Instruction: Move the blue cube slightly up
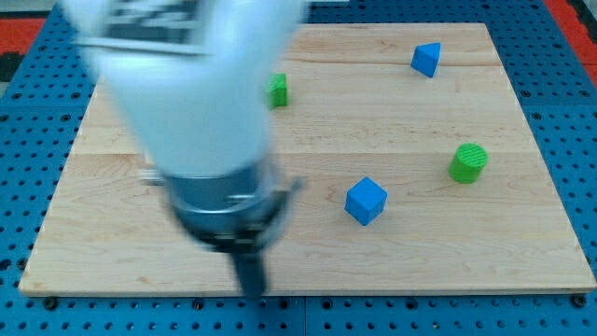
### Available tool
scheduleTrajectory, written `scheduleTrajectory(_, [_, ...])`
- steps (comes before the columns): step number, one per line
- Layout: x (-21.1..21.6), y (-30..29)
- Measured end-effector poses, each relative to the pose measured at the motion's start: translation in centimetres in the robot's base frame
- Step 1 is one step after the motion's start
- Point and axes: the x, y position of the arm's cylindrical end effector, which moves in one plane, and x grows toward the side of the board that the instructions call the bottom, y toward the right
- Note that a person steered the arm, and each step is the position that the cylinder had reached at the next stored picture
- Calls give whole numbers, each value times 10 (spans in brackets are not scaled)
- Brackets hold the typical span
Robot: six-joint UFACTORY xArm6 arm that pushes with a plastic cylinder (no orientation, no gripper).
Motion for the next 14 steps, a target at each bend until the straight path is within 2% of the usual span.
scheduleTrajectory(1, [-22,93])
scheduleTrajectory(2, [-69,146])
scheduleTrajectory(3, [-113,156])
scheduleTrajectory(5, [-57,159])
scheduleTrajectory(6, [-44,153])
scheduleTrajectory(7, [-68,130])
scheduleTrajectory(8, [-115,124])
scheduleTrajectory(11, [-66,106])
scheduleTrajectory(12, [-90,77])
scheduleTrajectory(13, [-141,75])
scheduleTrajectory(14, [-160,75])
